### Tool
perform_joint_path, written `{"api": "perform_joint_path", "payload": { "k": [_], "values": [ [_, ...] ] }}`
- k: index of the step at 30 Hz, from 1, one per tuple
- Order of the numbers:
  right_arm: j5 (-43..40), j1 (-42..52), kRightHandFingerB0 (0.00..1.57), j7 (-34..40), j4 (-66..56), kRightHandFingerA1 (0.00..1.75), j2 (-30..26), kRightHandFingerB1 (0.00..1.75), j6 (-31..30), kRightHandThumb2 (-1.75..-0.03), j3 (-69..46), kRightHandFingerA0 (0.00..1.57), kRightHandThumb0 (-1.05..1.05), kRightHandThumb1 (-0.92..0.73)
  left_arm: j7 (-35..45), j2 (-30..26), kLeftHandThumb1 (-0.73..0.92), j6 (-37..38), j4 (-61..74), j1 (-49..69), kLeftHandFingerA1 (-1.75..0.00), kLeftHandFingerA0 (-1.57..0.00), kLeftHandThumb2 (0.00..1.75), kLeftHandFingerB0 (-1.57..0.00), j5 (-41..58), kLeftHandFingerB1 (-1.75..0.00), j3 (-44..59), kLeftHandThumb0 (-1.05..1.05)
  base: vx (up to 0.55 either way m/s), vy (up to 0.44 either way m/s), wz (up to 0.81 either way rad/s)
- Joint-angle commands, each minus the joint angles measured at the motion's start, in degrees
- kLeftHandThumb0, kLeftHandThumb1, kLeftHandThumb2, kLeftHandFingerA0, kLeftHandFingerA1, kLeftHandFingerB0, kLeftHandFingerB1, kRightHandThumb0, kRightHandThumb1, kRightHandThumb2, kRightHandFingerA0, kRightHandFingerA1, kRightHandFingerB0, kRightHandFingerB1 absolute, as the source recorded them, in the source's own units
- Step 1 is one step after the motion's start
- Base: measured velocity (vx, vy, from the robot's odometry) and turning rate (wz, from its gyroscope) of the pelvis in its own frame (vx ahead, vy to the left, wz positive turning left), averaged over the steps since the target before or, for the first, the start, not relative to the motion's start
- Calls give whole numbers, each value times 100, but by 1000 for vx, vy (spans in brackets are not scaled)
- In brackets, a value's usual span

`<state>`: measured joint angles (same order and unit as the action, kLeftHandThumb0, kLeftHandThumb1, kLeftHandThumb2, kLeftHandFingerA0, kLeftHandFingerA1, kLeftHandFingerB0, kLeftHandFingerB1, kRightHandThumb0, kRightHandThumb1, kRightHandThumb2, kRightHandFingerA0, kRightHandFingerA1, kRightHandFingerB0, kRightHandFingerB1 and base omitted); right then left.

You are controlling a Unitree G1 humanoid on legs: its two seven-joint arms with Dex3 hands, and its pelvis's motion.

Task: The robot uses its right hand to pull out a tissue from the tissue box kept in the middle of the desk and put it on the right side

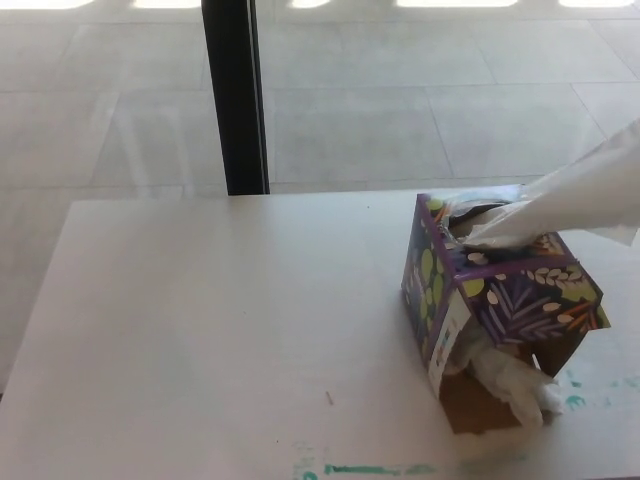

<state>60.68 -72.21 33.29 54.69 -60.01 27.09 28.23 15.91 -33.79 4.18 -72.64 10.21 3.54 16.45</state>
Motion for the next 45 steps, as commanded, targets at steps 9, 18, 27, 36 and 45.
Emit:
{"api": "perform_joint_path", "payload": {
  "k": [9, 18, 27, 36, 45],
  "values": [
    [-293, 877, 71, -126, -316, 175, 81, 156, 73, -77, -281, 86, -23, -41, -26, -46, 75, 55, -10, 83, -67, -57, 113, -44, 68, -57, 91, -75, 0, 0, 0],
    [-48, 2179, 78, -587, -1232, 165, 608, 141, -327, -64, -54, 88, -28, -51, -12, -7, 92, 107, 47, 142, -61, -59, 74, -46, 127, -48, 249, -78, 0, 0, 0],
    [238, 2984, 74, -546, -1123, 175, 845, 155, -567, -74, 290, 85, -31, -45, 22, -32, 92, 177, 70, 175, -60, -57, 73, -45, 173, -48, 345, -80, 0, 0, 0],
    [258, 2924, 71, -793, -615, 173, 708, 151, -726, -60, 408, 87, -31, -55, -14, -32, 76, 96, 69, 205, -66, -59, 91, -45, 282, -54, 465, -85, 0, 0, 0],
    [-56, 3465, 75, -1669, -487, 167, 922, 129, -1351, -63, 247, 81, -38, -68, 25, 3, 92, 44, 35, 228, -62, -59, 71, -48, 357, -49, 544, -78, 0, 0, 0]
  ]
}}
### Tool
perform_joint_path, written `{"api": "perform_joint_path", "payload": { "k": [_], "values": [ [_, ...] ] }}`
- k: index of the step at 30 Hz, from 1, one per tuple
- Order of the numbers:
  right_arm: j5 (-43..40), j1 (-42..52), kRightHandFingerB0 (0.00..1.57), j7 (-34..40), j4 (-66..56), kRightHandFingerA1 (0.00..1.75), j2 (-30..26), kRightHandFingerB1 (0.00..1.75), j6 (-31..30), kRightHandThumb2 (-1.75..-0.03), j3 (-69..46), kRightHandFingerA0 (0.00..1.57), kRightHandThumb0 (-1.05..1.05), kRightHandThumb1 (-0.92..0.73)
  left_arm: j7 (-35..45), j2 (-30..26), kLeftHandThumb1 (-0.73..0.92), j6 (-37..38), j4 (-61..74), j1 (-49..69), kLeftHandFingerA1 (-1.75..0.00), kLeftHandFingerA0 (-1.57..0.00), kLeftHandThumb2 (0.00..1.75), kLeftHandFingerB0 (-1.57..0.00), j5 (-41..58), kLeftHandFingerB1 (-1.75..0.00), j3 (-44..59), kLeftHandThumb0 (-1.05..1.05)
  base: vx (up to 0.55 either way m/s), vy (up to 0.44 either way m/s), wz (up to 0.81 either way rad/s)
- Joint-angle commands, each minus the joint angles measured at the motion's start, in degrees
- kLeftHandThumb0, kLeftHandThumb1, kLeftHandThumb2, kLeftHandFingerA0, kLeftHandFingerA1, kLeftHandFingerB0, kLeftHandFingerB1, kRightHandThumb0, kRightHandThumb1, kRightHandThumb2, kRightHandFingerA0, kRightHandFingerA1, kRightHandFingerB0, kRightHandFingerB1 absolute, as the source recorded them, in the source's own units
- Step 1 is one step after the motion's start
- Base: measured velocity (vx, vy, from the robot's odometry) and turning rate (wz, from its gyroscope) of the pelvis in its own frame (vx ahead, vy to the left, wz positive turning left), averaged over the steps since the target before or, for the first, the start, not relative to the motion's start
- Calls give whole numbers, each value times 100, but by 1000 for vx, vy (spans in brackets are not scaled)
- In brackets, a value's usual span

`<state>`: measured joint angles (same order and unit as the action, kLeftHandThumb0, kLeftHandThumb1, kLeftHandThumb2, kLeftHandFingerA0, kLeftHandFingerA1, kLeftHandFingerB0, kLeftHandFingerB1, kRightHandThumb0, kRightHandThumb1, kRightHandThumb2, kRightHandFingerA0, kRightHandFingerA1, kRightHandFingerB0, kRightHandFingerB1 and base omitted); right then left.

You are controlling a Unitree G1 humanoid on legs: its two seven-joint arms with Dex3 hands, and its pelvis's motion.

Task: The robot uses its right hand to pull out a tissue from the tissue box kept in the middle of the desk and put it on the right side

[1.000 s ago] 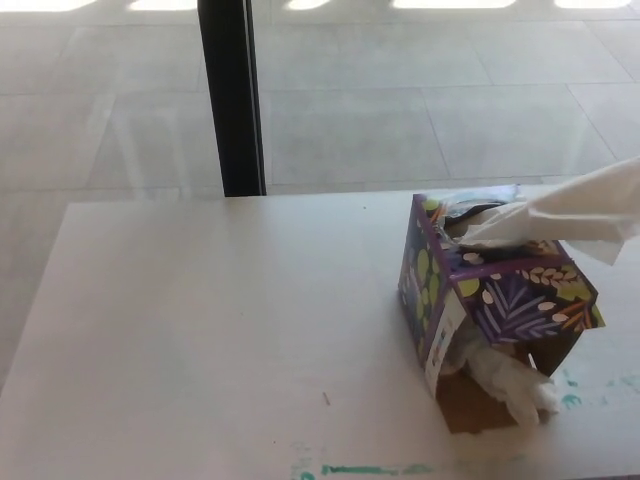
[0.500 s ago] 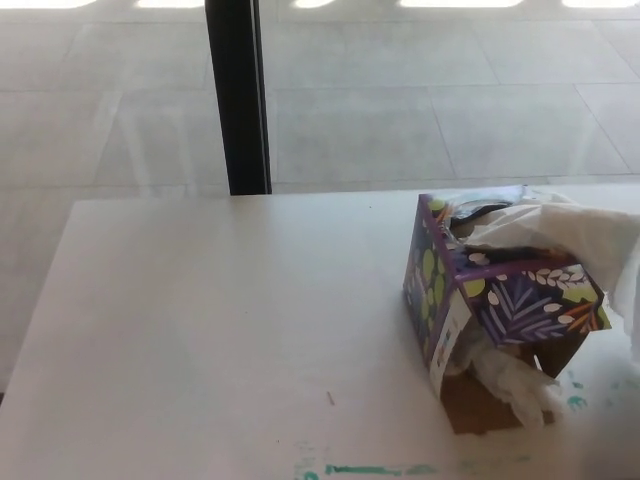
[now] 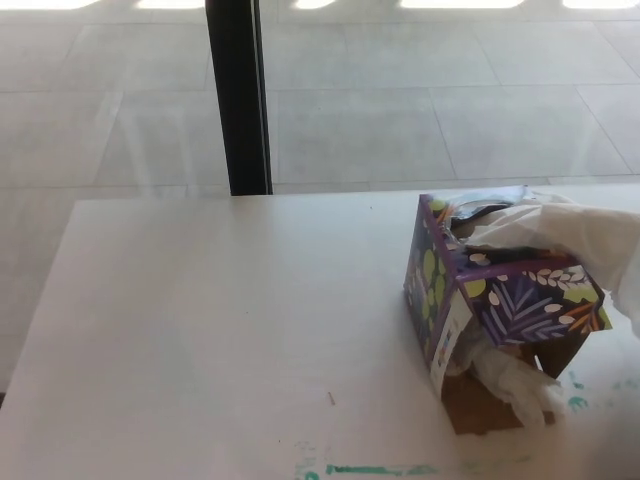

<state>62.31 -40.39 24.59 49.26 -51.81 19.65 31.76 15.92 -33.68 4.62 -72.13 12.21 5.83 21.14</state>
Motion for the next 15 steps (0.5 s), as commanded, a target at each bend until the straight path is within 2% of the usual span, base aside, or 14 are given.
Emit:
{"api": "perform_joint_path", "payload": {
  "k": [1, 2, 3, 4, 5, 6, 7, 8, 9, 10, 13, 14, 15],
  "values": [
    [-257, 289, 83, -1060, 91, 147, 225, 107, -825, -72, -133, 90, -47, -54, 67, -17, 74, 103, 26, 64, -70, -57, 112, -44, 114, -60, 65, -76, 0, 0, 0],
    [-391, 315, 73, -1199, 152, 155, 317, 62, -908, -59, -218, 81, -33, -65, 28, -17, 74, 159, 26, 82, -69, -58, 112, -45, 73, -59, 34, -76, 0, 0, 0],
    [-469, 380, 63, -1271, 180, 150, 424, 49, -1100, -62, -300, 79, -36, -60, -14, -22, 74, 169, 23, 85, -68, -57, 112, -44, 26, -59, -5, -75, 0, 0, 0],
    [-472, 407, 63, -1290, 173, 150, 456, 49, -1176, -62, -330, 79, -36, -60, -25, -24, 74, 166, 22, 84, -68, -57, 112, -44, 14, -59, -17, -75, 0, 0, 0],
    [-496, 450, 53, -1463, 175, 144, 534, 42, -1361, -58, -368, 78, -38, -62, 25, -24, 92, 123, 16, 74, -62, -59, 71, -47, 68, -49, 29, -80, 0, 0, 0],
    [-495, 518, 16, -1857, 111, 97, 629, 28, -1627, -59, -362, 47, -43, -63, 39, -30, 92, 87, -13, 50, -60, -60, 72, -47, 65, -48, 26, -80, 0, 0, 0],
    [-492, 613, 8, -1993, 37, 52, 655, 23, -1721, -62, -357, 21, -46, -64, 8, -25, 92, 103, -25, 77, -59, -60, 73, -48, 36, -48, 3, -79, 0, 0, 0],
    [-374, 685, 0, -2013, 10, 32, 694, 25, -1845, -83, -281, 0, -60, -43, 21, -24, 92, 74, -24, 80, -59, -58, 73, -47, 45, -48, 8, -78, 0, 0, 0],
    [-328, 743, 0, -1973, -24, 5, 712, 7, -1881, -78, -255, 0, -81, -47, 21, -24, 92, 66, -22, 78, -59, -59, 73, -48, 47, -48, 8, -79, 0, 0, 0],
    [-328, 805, 0, -1924, -87, 0, 726, 0, -1868, -81, -257, 0, -91, -53, 21, -14, 92, 72, -28, 72, -60, -58, 72, -48, 56, -48, 18, -79, 0, 0, 0],
    [-381, 772, 0, -2160, -193, 0, 796, 2, -1819, -78, -262, 0, -88, -47, 74, 12, 92, 27, -12, 57, -62, -60, 71, -49, 163, -49, 110, -78, 0, 0, 0],
    [-413, 700, 0, -2322, -220, 0, 833, 0, -1821, -58, -275, 0, -84, -58, 46, 15, 92, 51, -6, 56, -62, -60, 71, -49, 151, -49, 105, -79, 0, 0, 0],
    [-428, 655, 0, -2423, -250, 0, 845, 0, -1820, -58, -282, 0, -84, -58, 31, 15, 92, 84, -5, 59, -62, -60, 71, -49, 141, -49, 102, -79, 0, 0, 0]
  ]
}}
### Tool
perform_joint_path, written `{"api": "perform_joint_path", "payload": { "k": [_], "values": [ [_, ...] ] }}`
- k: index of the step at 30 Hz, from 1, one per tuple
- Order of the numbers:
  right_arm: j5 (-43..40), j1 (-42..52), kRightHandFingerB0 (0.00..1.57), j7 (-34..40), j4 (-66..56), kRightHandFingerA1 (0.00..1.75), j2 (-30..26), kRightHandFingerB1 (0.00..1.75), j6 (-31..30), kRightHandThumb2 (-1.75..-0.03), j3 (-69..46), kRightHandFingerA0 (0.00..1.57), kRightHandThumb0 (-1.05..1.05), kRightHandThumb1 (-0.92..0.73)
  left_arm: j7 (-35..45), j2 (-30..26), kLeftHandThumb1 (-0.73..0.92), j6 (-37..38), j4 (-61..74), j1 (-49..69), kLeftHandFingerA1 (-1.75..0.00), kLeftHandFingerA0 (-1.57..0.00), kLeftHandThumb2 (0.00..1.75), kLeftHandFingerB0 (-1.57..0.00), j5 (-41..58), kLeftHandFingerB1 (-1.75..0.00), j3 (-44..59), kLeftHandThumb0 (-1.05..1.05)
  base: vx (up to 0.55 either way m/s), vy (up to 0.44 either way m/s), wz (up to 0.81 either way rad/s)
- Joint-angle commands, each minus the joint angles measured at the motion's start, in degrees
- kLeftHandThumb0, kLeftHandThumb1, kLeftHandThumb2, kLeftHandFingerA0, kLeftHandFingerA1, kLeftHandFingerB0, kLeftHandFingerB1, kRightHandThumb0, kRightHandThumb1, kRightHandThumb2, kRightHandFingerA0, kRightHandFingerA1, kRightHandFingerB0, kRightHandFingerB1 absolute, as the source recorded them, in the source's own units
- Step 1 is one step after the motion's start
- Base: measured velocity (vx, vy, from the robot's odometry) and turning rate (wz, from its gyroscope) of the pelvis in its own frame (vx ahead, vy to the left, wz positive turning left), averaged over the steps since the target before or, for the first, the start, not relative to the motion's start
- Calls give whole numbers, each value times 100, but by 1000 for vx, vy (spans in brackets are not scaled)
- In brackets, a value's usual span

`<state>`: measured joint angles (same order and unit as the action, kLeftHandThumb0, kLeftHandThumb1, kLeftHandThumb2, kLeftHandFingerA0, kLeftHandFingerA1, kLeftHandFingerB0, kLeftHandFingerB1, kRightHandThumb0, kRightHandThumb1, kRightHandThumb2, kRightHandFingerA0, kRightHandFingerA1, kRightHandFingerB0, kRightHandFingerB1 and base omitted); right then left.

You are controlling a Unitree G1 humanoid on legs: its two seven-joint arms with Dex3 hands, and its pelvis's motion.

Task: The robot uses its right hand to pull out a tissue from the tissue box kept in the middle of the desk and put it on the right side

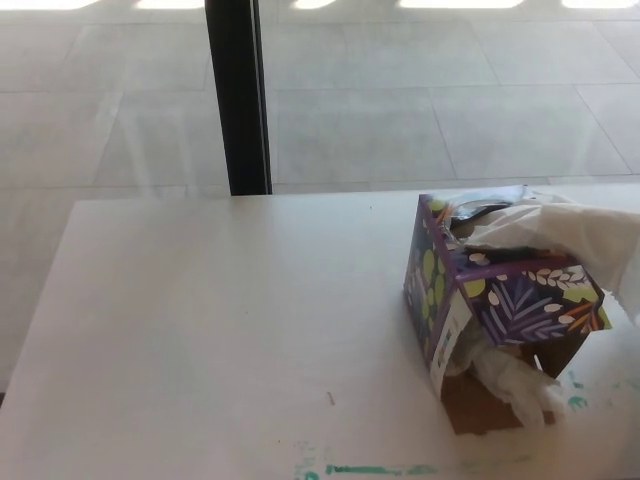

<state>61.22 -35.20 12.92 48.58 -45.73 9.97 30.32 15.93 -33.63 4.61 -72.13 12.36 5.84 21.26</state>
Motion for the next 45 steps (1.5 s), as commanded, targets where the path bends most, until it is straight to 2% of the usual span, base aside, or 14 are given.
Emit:
{"api": "perform_joint_path", "payload": {
  "k": [1, 4, 5, 7, 10, 12, 14, 15, 17, 19, 20, 24, 36, 45],
  "values": [
    [-294, 138, 0, -1345, -408, 0, 162, 0, -844, -75, -153, 0, -86, -53, 35, 8, 92, 102, 4, 56, -63, -61, 72, -49, 134, -50, 84, -79, 0, 0, 0],
    [-443, 131, 0, -1488, -533, 0, 170, 0, -792, -74, -253, 0, -84, -53, 14, -31, 92, 93, -4, 83, -60, -62, 73, -50, 94, -47, 55, -78, 0, 0, 0],
    [-392, 75, 0, -1435, -550, 0, 125, 0, -753, -59, -245, 0, -88, -61, -9, -38, 75, 75, 6, 75, -68, -59, 112, -46, 84, -59, 47, -74, 0, 0, 0],
    [-360, -5, 0, -1418, -646, 0, 41, 0, -775, -73, -300, 0, -88, -56, 6, -37, 92, 88, 9, 67, -61, -61, 73, -50, 95, -48, 55, -78, 0, 0, 0],
    [-450, -152, 0, -1661, -694, 0, -66, 0, -687, -61, -425, 0, -97, -66, 62, -49, 74, 112, 6, 89, -68, -57, 112, -43, 98, -58, 56, -75, 0, 0, 0],
    [-512, -218, 0, -1770, -712, 0, -137, 0, -677, -61, -510, 0, -95, -66, 74, -58, 92, 77, -30, 74, -60, -59, 72, -46, 107, -47, 69, -78, 0, 0, 0],
    [-966, -373, 3, -1641, -808, 10, -238, 9, -567, -91, -994, 0, -91, -58, 77, -50, 74, 40, -15, 69, -69, -58, 112, -44, 157, -59, 117, -76, 0, 0, 0],
    [-1116, -412, 6, -1731, -865, 0, -247, 21, -545, -80, -1145, 0, -74, -55, 76, -50, 92, 33, -14, 67, -64, -62, 71, -47, 156, -48, 121, -79, 0, 0, 0],
    [-1400, -522, 13, -1909, -964, 17, -213, 39, -567, -84, -1479, 0, -67, -52, 78, -48, 74, 44, -18, 66, -69, -57, 111, -43, 143, -58, 126, -75, 0, 0, 0],
    [-1708, -712, 26, -2124, -1165, 30, -187, 30, -730, -60, -1869, 6, -54, -69, 85, -43, 92, 62, -33, 61, -62, -59, 71, -46, 142, -47, 136, -79, 0, 0, 0],
    [-1819, -786, 26, -2168, -1171, 44, -160, 43, -741, -79, -1972, 15, -54, -55, 79, -51, 74, 77, -24, 63, -69, -57, 112, -43, 134, -59, 131, -75, 0, 0, 0],
    [-2097, -1106, 57, -2045, -1454, 52, -332, 42, -720, -60, -2573, 63, -47, -66, 25, -79, 78, 98, 26, 79, -63, -57, 91, -43, 61, -52, 69, -85, 0, 0, 0],
    [-2896, 861, 44, -2640, -3140, 60, -1129, 53, -1119, -87, -5010, 55, -56, -53, 25, -50, 92, 84, 55, 48, -61, -59, 75, -47, 41, -48, 37, -79, 0, 0, 0],
    [-3802, 3335, 54, -799, -3250, 108, 888, 65, -926, -60, -7987, 82, -65, -65, 4, -17, 77, 111, 89, -4, -64, -58, 92, -44, 16, -53, 5, -83, 0, 0, 0]
  ]
}}
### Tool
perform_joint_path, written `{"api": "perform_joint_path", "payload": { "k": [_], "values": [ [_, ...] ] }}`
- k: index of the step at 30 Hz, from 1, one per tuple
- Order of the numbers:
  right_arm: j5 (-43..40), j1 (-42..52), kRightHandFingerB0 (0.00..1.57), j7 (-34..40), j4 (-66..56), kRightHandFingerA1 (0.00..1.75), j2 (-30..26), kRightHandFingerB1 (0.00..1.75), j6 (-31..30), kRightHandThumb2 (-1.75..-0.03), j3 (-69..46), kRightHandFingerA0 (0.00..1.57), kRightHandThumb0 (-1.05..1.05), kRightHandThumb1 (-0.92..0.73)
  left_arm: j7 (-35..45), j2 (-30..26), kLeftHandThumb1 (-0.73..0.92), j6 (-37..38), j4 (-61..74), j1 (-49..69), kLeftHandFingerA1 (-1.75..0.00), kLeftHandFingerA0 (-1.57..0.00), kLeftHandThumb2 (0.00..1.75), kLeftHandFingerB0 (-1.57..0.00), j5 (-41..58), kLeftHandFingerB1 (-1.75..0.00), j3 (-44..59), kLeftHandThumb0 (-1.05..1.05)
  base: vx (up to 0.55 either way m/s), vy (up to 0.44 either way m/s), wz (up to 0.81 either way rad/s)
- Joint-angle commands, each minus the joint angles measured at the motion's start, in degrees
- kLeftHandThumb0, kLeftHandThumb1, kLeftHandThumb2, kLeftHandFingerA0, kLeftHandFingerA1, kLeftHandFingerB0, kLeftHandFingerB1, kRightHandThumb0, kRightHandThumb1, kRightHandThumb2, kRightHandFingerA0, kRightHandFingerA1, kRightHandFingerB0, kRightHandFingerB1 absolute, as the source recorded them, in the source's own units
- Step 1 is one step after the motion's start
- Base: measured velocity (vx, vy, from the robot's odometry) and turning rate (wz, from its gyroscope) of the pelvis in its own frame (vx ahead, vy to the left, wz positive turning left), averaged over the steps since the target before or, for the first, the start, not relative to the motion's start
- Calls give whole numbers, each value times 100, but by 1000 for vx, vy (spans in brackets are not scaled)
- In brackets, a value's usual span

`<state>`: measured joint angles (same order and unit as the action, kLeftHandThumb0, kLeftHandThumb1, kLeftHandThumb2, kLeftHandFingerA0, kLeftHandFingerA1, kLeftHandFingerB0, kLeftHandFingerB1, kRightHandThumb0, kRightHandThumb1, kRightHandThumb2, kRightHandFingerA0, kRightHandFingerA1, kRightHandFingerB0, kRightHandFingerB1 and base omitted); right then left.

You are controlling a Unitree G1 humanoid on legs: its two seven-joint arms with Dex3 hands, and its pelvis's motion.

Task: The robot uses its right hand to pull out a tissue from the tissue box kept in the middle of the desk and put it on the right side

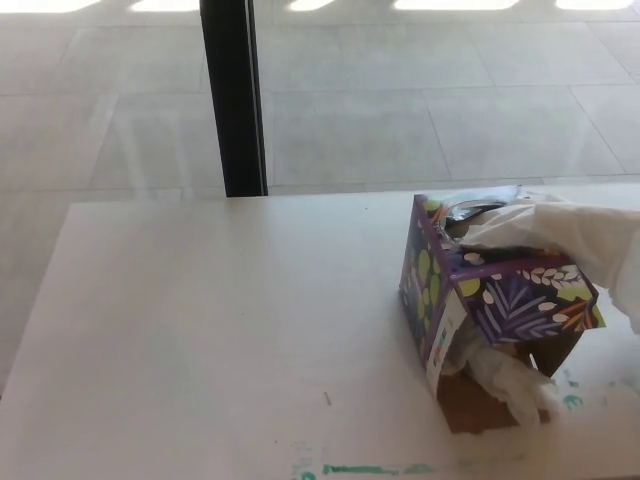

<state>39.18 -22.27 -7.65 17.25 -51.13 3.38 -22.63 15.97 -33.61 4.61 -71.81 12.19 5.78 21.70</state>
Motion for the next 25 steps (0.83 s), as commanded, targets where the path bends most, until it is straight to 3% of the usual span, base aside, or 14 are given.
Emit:
{"api": "perform_joint_path", "payload": {
  "k": [1, 3, 4, 5, 6, 9, 12, 13, 14, 15, 18, 19, 21, 25],
  "values": [
    [-1956, 2197, 55, 1326, 167, 105, 1617, 70, 71, -59, -2933, 79, -61, -65, 10, -18, 92, 101, 61, -11, -60, -58, 74, -47, 7, -48, -58, -77, 0, 0, 0],
    [-1852, 2657, 47, 1616, 517, 110, 1855, 71, 78, -61, -3005, 76, -67, -69, 14, -11, 92, 19, 9, -56, -61, -59, 72, -47, 58, -48, -8, -78, 0, 0, 0],
    [-1992, 2787, 43, 1667, 653, 97, 2080, 72, -18, -104, -3158, 74, -67, -56, 11, -12, 92, 22, 6, -77, -60, -60, 73, -48, 30, -48, -37, -79, 0, 0, 0],
    [-2051, 2845, 43, 1685, 706, 97, 2184, 72, -53, -104, -3230, 74, -67, -56, 9, -12, 92, 23, 4, -87, -60, -60, 73, -48, 17, -48, -49, -79, 0, 0, 0],
    [-2276, 2892, 40, 1827, 1102, 100, 2399, 69, 75, -61, -3330, 61, -69, -71, -28, -7, 92, 32, -8, -86, -58, -61, 73, -49, 12, -47, -47, -78, 0, 0, 0],
    [-2396, 2829, 43, 2125, 1257, 110, 2661, 72, 263, -60, -3476, 65, -71, -70, -7, -7, 77, 33, -17, -86, -62, -58, 91, -45, 23, -52, -38, -83, 0, 0, 0],
    [-3030, 2441, 38, 2520, 2180, 145, 3139, 83, 854, -64, -3818, 84, -67, -69, -19, -25, 92, -18, -6, -104, -57, -56, 73, -46, 19, -46, -43, -80, 0, 0, 0],
    [-3065, 2438, 43, 2533, 2357, 141, 3241, 80, 890, -104, -3833, 131, -64, -53, -29, -19, 77, 19, 8, -89, -63, -58, 91, -45, 34, -52, -26, -86, 0, 0, 0],
    [-3140, 2426, 43, 2500, 2408, 141, 3319, 80, 943, -104, -3873, 131, -64, -53, -40, -17, 77, 25, 11, -85, -63, -58, 91, -45, 41, -52, -18, -86, 0, 0, 0],
    [-3194, 2318, 37, 2683, 2530, 159, 3529, 87, 769, -67, -3956, 99, -71, -71, -15, -24, 92, 58, -12, -85, -59, -59, 72, -48, 44, -48, -11, -80, 0, 0, 0],
    [-3312, 2307, 32, 2496, 2676, 162, 3512, 89, 617, -70, -4108, 84, -73, -75, -56, 9, 92, 27, -2, -266, -59, -59, 73, -48, -54, -47, -121, -80, 0, 0, 0],
    [-3565, 2388, 25, 1964, 2544, 127, 3702, 89, 230, -64, -4195, 32, -67, -80, -5, 10, 92, -59, -35, -302, -56, -59, 72, -47, 19, -45, -60, -77, 0, 0, 0],
    [-3663, 2410, 23, 1804, 2605, 109, 3673, 79, 171, -62, -4297, 32, -66, -75, -14, 29, 92, -68, -46, -368, -57, -59, 72, -47, -11, -45, -96, -78, 0, 0, 0],
    [-4189, 2382, 22, 1185, 3075, 125, 3549, 82, 394, -64, -4633, 48, -63, -72, -74, 78, 92, -37, -10, -525, -55, -56, 75, -44, -201, -45, -317, -80, 0, 0, 0]
  ]
}}
